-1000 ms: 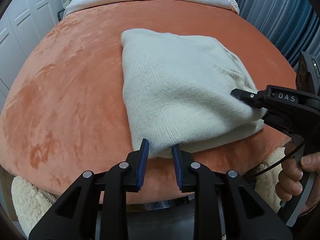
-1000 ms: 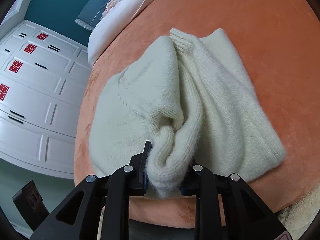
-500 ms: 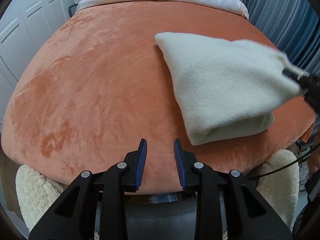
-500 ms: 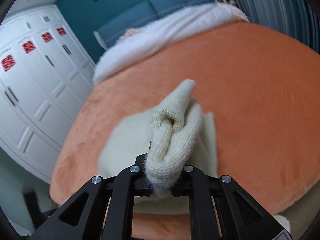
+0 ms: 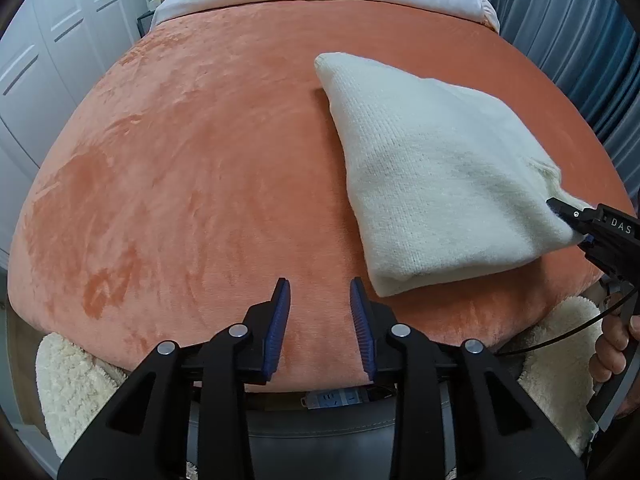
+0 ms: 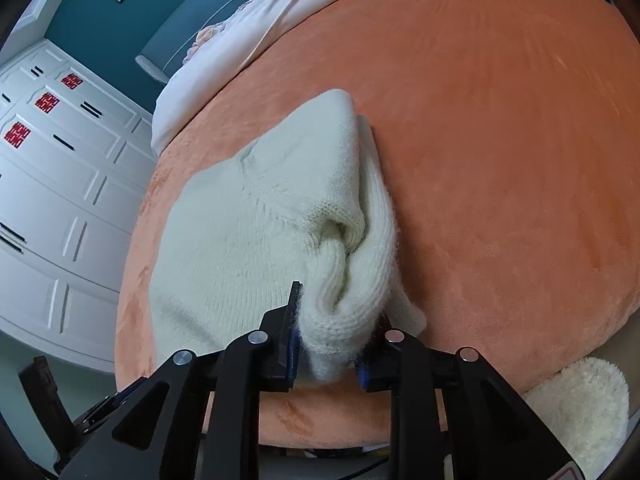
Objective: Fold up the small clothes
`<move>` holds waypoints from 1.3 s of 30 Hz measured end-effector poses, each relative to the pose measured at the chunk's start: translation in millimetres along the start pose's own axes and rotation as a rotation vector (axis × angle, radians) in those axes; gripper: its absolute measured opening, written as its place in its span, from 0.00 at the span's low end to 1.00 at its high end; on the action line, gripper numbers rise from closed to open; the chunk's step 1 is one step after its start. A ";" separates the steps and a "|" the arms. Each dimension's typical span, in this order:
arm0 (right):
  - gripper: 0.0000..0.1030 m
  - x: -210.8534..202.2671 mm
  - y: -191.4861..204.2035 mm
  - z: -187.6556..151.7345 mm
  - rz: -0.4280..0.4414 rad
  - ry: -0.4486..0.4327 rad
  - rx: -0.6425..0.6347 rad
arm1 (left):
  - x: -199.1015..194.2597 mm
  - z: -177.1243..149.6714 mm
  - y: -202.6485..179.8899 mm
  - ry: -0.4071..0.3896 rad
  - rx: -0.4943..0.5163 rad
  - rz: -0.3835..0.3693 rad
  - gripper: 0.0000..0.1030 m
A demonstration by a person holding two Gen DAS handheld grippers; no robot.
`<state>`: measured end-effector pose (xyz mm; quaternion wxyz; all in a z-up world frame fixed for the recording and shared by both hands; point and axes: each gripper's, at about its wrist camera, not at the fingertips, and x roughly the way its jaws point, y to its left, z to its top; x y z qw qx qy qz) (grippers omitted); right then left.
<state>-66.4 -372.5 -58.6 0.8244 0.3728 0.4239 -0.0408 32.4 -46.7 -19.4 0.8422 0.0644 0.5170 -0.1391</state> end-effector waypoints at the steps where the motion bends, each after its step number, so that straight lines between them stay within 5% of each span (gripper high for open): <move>1: 0.25 0.5 -3.3 -0.7 0.006 0.004 0.012 | 0.6 0.0 -0.6 0.002 0.001 0.001 0.30; 3: 0.25 3.5 -5.8 -0.9 0.019 0.014 0.038 | 1.1 -0.1 -2.8 0.004 0.007 0.004 0.32; 5: 0.13 6.3 4.8 4.6 0.016 0.023 0.010 | 0.0 0.5 -3.7 0.005 0.005 0.002 0.33; 11: 0.11 -73.7 74.9 18.9 0.203 -0.211 -0.214 | -25.1 9.8 1.1 -0.065 -0.040 -0.043 0.38; 14: 0.11 -52.2 55.7 10.3 0.056 -0.179 -0.260 | -26.8 15.6 0.0 -0.078 -0.050 -0.049 0.41; 17: 0.11 19.9 -10.0 -5.8 -0.107 0.058 -0.152 | -18.7 20.2 -2.8 -0.045 -0.063 -0.068 0.41; 20: 0.19 2.2 -14.7 -11.2 -0.050 0.010 -0.103 | -15.0 25.2 -9.0 -0.034 -0.061 -0.092 0.51; 25: 0.27 -32.5 6.3 -12.6 -0.127 -0.084 -0.168 | -11.9 38.0 -26.2 -0.052 -0.047 -0.115 0.60; 30: 0.28 -66.0 42.7 -25.0 -0.158 -0.208 -0.290 | 23.8 42.0 -37.8 0.000 0.042 0.049 0.64; 35: 0.19 -48.7 98.4 -10.8 0.032 -0.116 -0.355 | 33.6 37.7 -19.1 0.021 -0.022 -0.004 0.67; 39: 0.15 27.3 145.7 -16.9 0.035 0.059 -0.479 | 16.8 38.4 2.6 -0.005 -0.083 0.007 0.66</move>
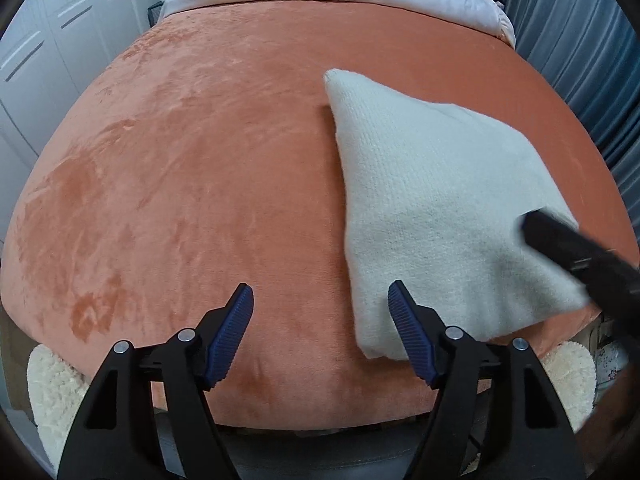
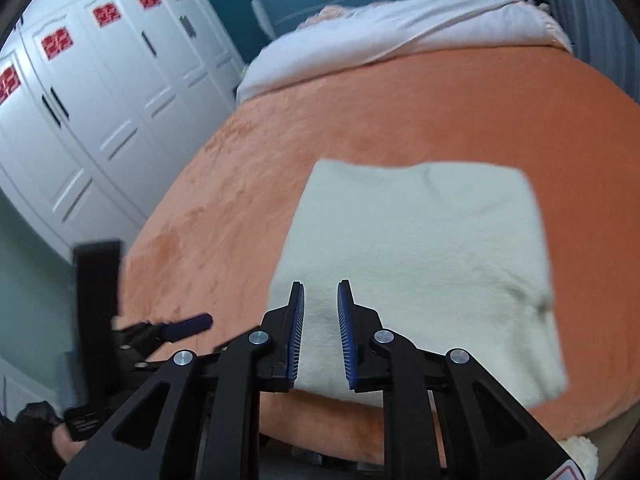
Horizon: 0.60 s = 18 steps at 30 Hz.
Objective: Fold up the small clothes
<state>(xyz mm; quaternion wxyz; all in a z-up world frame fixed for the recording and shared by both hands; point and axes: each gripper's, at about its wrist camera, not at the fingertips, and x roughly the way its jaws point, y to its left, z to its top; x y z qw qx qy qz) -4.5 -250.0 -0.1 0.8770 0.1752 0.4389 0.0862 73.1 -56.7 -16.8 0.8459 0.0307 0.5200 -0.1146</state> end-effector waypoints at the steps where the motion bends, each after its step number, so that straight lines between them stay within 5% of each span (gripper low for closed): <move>1: 0.15 34.3 2.0 -2.9 -0.014 0.107 -0.014 | -2.1 0.7 6.9 -0.004 -0.014 0.006 0.66; 2: 0.13 67.7 -0.4 -10.5 -0.047 0.183 -0.021 | -4.0 1.4 13.6 -0.006 -0.024 0.012 0.66; 4: 0.12 77.7 3.3 -14.5 -0.046 0.136 -0.056 | -7.2 3.3 26.6 -0.007 -0.043 0.026 0.66; 8: 0.11 14.6 -7.7 -10.2 -0.037 0.032 0.018 | -17.0 5.4 41.2 -0.025 -0.080 -0.016 0.66; 11: 0.12 -41.1 -47.7 -33.8 -0.124 -0.058 0.131 | -18.3 4.6 34.1 -0.024 -0.080 -0.074 0.67; 15: 0.00 -20.5 -113.7 -63.8 -0.283 0.082 0.238 | -11.2 0.1 -1.2 -0.006 -0.026 -0.118 0.67; 18: 0.00 -25.6 -128.7 -66.8 -0.216 0.072 0.323 | -9.8 -0.8 -23.1 0.008 0.002 -0.134 0.68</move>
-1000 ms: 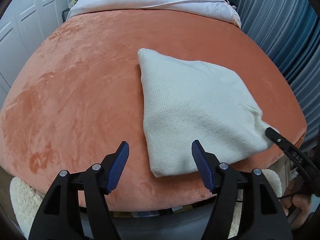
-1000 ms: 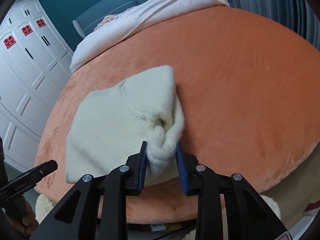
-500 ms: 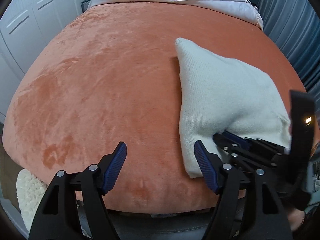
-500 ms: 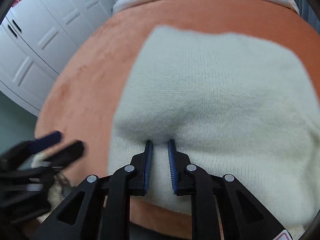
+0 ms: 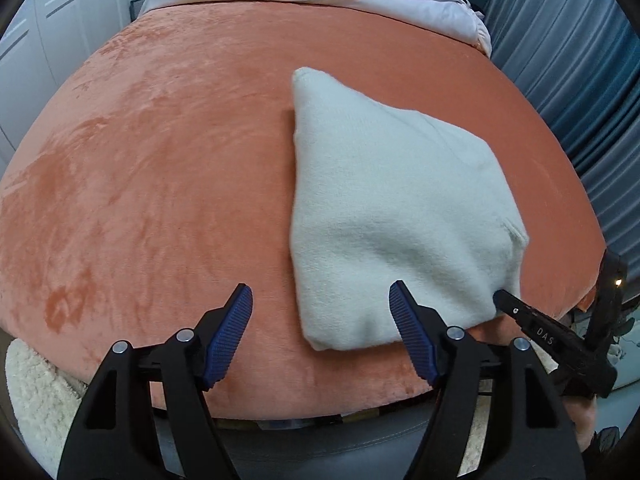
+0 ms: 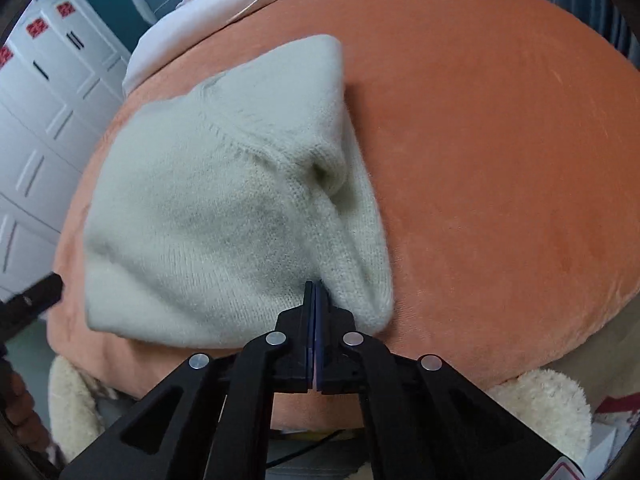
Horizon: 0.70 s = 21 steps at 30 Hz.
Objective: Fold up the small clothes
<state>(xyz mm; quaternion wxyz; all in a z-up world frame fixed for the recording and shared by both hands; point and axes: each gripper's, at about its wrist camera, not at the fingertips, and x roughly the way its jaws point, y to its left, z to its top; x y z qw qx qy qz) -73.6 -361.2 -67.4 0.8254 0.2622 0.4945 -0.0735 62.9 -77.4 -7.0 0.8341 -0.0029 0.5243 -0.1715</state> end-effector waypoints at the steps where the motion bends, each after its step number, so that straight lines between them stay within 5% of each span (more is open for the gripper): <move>1: 0.00 -8.6 3.5 3.4 0.003 -0.013 0.003 | 0.6 0.7 -4.5 0.004 0.008 -0.002 0.73; 4: 0.11 -38.4 11.5 8.2 0.002 -0.107 -0.026 | 1.4 4.8 -7.4 0.001 -0.013 -0.024 0.82; 7: 0.60 -52.8 11.5 10.5 -0.042 -0.178 -0.013 | 9.3 12.6 -6.2 0.010 -0.063 -0.052 0.85; 15: 0.68 -16.1 -8.3 16.7 -0.024 -0.055 0.016 | 34.8 27.8 -21.6 0.041 -0.065 -0.016 0.86; 21: 0.76 16.7 -5.7 27.6 0.079 -0.037 0.084 | 54.7 37.4 -26.1 0.078 -0.079 -0.014 0.88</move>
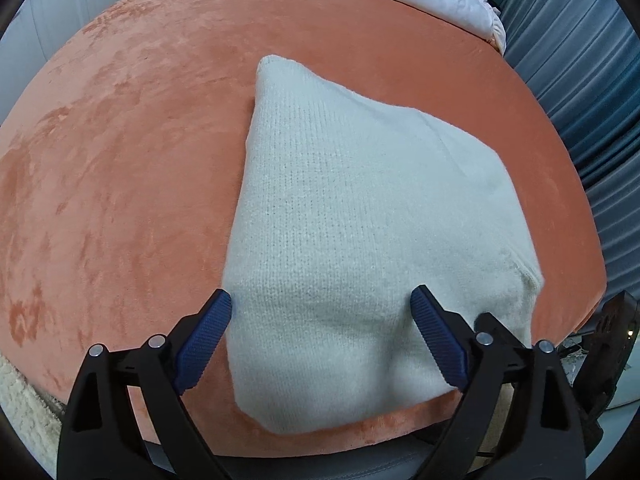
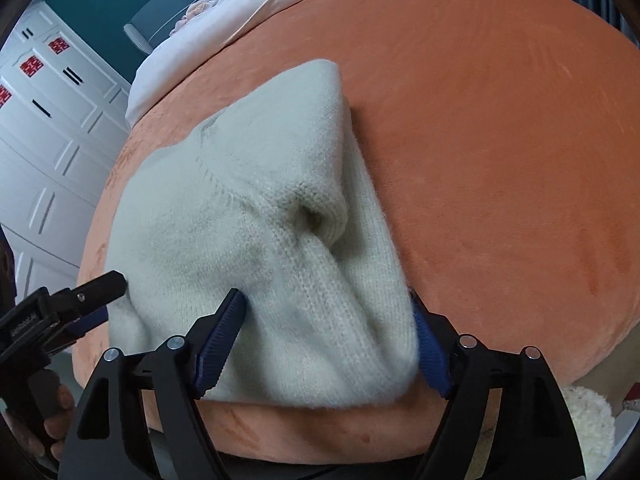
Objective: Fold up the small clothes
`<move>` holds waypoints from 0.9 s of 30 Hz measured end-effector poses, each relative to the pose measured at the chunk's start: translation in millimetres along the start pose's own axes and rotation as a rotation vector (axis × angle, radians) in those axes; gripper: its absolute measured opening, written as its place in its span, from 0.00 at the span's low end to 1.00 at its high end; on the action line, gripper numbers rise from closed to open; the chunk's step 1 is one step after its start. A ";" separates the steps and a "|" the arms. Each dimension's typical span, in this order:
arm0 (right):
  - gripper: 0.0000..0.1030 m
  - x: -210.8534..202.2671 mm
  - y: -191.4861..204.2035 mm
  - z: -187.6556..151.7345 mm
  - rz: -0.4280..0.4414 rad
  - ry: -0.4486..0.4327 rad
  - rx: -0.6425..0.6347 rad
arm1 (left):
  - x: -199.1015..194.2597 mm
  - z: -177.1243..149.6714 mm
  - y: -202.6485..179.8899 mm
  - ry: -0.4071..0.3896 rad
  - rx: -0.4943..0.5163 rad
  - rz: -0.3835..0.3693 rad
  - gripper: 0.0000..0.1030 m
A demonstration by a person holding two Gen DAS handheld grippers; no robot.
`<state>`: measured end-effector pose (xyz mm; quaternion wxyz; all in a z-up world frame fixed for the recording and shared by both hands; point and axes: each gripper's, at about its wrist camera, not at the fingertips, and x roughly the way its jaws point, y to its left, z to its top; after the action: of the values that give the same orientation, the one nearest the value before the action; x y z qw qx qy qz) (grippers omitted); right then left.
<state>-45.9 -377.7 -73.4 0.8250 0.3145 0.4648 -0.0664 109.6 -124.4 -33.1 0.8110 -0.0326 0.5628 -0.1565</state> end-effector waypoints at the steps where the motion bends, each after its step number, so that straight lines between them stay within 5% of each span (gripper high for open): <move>1: 0.77 6.0 0.4 0.5 0.017 0.006 0.011 | 2.6 1.7 -0.8 -0.003 -0.001 0.011 0.90; 9: 0.88 26.0 -5.2 11.1 0.125 0.013 0.076 | 23.0 12.9 -4.6 -0.024 0.024 0.039 0.96; 15: 0.88 37.6 9.5 24.6 0.130 0.008 0.108 | 37.2 26.1 13.7 0.027 -0.017 -0.089 0.95; 19: 0.41 19.2 13.0 26.5 0.162 -0.025 0.103 | 19.7 30.1 20.6 0.040 -0.013 -0.164 0.71; 21: 0.36 2.0 17.7 27.4 0.204 -0.047 0.111 | 3.1 29.2 22.3 0.033 -0.001 -0.203 0.57; 27: 0.34 -49.5 32.5 4.3 0.198 -0.039 0.064 | -39.8 -4.0 25.6 0.084 0.016 -0.299 0.46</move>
<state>-57.4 -363.5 -16.9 0.8258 0.3838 0.4131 -0.0056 98.9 -88.0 -4.5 0.7546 -0.1031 0.5839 -0.2813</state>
